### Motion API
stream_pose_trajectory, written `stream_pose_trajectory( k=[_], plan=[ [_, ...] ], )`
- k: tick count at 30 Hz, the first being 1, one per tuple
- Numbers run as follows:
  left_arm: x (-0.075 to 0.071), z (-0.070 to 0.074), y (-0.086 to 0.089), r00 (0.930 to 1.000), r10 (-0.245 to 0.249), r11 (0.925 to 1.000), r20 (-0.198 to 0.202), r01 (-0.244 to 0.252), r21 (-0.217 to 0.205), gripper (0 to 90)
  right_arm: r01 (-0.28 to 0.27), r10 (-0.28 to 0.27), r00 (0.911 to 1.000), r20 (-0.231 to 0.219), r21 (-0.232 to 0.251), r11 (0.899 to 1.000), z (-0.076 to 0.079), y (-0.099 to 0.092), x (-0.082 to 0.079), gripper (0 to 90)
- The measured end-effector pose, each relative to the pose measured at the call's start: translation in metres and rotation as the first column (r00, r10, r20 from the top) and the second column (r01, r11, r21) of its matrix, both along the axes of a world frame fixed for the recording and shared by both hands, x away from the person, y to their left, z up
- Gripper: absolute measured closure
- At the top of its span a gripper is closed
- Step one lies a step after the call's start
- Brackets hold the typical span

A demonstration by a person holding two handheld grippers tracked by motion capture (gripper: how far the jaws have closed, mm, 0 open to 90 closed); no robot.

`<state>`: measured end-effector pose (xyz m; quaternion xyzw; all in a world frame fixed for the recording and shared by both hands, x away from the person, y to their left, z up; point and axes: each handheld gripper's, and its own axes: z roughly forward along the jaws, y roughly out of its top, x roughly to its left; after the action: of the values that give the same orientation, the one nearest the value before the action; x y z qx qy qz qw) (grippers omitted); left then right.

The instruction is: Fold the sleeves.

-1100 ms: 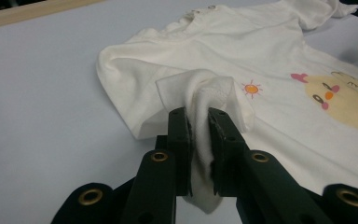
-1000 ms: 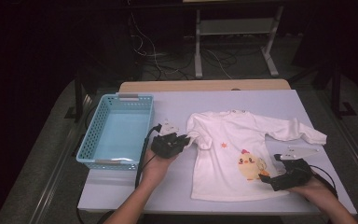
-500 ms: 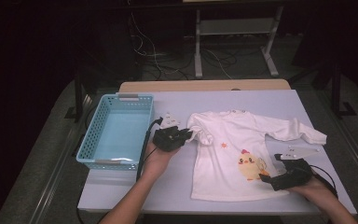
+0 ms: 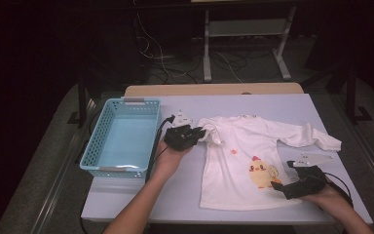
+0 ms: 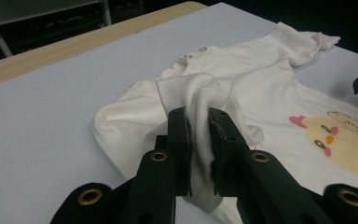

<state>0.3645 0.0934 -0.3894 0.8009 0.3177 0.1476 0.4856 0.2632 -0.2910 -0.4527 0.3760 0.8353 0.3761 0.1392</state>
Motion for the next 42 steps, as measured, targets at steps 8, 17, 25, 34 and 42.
stream_pose_trajectory(
  k=[8, 17, 25, 34, 42],
  plan=[
    [0.008, 0.000, -0.010, 0.9996, -0.030, 0.9995, 0.001, 0.030, -0.003, 78.5, 0.003, -0.003, 1.0000, 0.000, 0.000, 1.000, 0.000, 0.000, 0.000, 0.1],
    [0.016, 0.002, -0.023, 0.9977, -0.067, 0.9976, 0.002, 0.067, -0.017, 78.3, 0.003, -0.003, 1.0000, 0.000, 0.000, 1.000, 0.000, -0.001, 0.000, 0.1],
    [0.023, 0.005, -0.034, 0.9957, -0.093, 0.9954, -0.001, 0.093, -0.025, 78.3, 0.003, -0.003, 1.0000, 0.002, -0.001, 1.000, 0.000, -0.001, 0.000, 0.1],
    [0.032, 0.007, -0.049, 0.9922, -0.125, 0.9920, -0.007, 0.124, -0.023, 78.3, 0.002, -0.002, 1.0000, 0.002, -0.001, 1.000, 0.000, -0.001, 0.000, 0.2],
    [0.038, 0.007, -0.063, 0.9889, -0.148, 0.9887, -0.013, 0.148, -0.024, 78.3, 0.002, -0.002, 1.0000, 0.001, 0.000, 1.000, 0.000, -0.001, 0.000, 0.1]
  ],
)
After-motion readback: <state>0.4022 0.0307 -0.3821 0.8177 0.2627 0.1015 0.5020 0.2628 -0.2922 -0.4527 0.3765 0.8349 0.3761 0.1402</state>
